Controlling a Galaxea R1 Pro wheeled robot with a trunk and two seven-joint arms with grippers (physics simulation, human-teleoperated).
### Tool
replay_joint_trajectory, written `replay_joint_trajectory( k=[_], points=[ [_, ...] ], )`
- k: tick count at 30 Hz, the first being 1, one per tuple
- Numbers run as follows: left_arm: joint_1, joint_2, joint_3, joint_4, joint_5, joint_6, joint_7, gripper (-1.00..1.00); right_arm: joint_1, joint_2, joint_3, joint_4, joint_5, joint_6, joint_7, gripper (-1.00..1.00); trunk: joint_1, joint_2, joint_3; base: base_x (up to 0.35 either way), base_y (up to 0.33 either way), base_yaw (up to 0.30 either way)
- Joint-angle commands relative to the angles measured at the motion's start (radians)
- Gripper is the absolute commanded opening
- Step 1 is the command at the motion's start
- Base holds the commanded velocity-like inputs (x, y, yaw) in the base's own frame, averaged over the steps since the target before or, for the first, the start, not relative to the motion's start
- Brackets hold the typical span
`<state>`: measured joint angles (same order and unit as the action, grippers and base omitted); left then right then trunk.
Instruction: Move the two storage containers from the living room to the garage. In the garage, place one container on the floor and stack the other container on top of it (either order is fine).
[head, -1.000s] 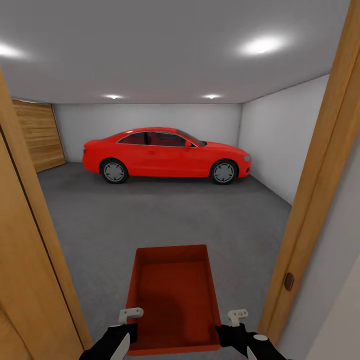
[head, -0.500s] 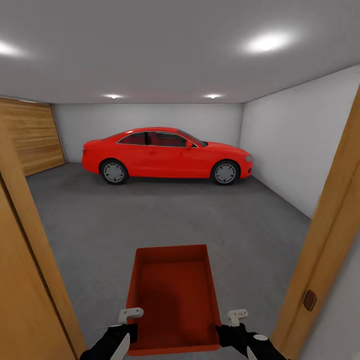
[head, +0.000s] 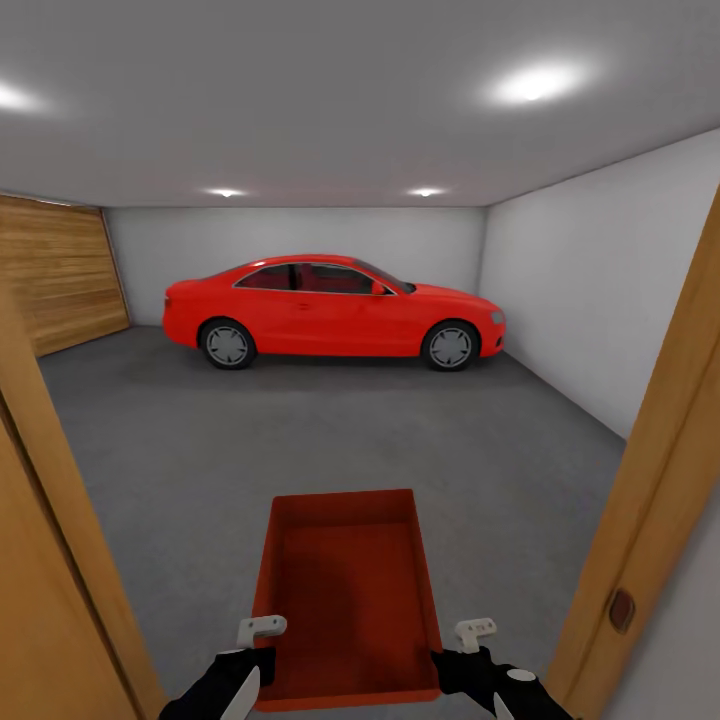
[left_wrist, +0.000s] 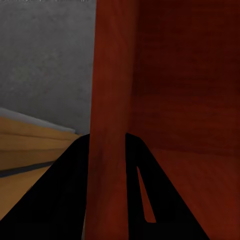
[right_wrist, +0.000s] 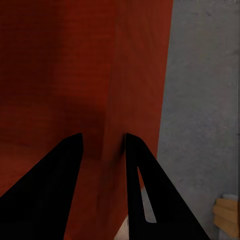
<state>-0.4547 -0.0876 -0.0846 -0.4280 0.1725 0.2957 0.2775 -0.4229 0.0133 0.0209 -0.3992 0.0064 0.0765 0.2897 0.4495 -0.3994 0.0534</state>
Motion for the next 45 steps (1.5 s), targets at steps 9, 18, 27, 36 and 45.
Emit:
replay_joint_trajectory(
  k=[9, 18, 27, 36, 45],
  points=[
    [-0.001, 0.006, 0.011, -0.005, -0.021, -0.085, 0.009, -1.00, 0.001, -0.001, 0.011, 0.000, -0.005, 0.007, 0.022, -1.00, 0.001, -0.001, 0.000, 0.028, -0.028, 0.000],
    [-0.001, 0.006, 0.011, -0.005, -0.021, -0.084, 0.010, -1.00, 0.001, -0.001, 0.010, 0.000, -0.005, 0.007, 0.022, -1.00, 0.001, -0.001, 0.000, 0.168, 0.000, 0.000],
    [-0.001, 0.007, 0.011, -0.005, -0.021, -0.084, 0.011, -1.00, 0.001, -0.001, 0.010, 0.000, -0.005, 0.007, 0.022, -1.00, 0.001, -0.001, 0.000, 0.194, 0.000, 0.000],
    [-0.001, 0.005, 0.011, -0.005, -0.021, -0.084, 0.011, -1.00, 0.001, -0.001, 0.010, -0.001, -0.005, 0.007, 0.022, -1.00, 0.001, -0.001, 0.000, 0.120, 0.000, 0.000],
    [-0.001, 0.005, 0.011, -0.005, -0.021, -0.084, 0.011, -1.00, 0.001, -0.001, 0.010, -0.001, -0.005, 0.007, 0.022, -1.00, 0.001, -0.001, 0.000, 0.129, 0.000, 0.000]
  ],
)
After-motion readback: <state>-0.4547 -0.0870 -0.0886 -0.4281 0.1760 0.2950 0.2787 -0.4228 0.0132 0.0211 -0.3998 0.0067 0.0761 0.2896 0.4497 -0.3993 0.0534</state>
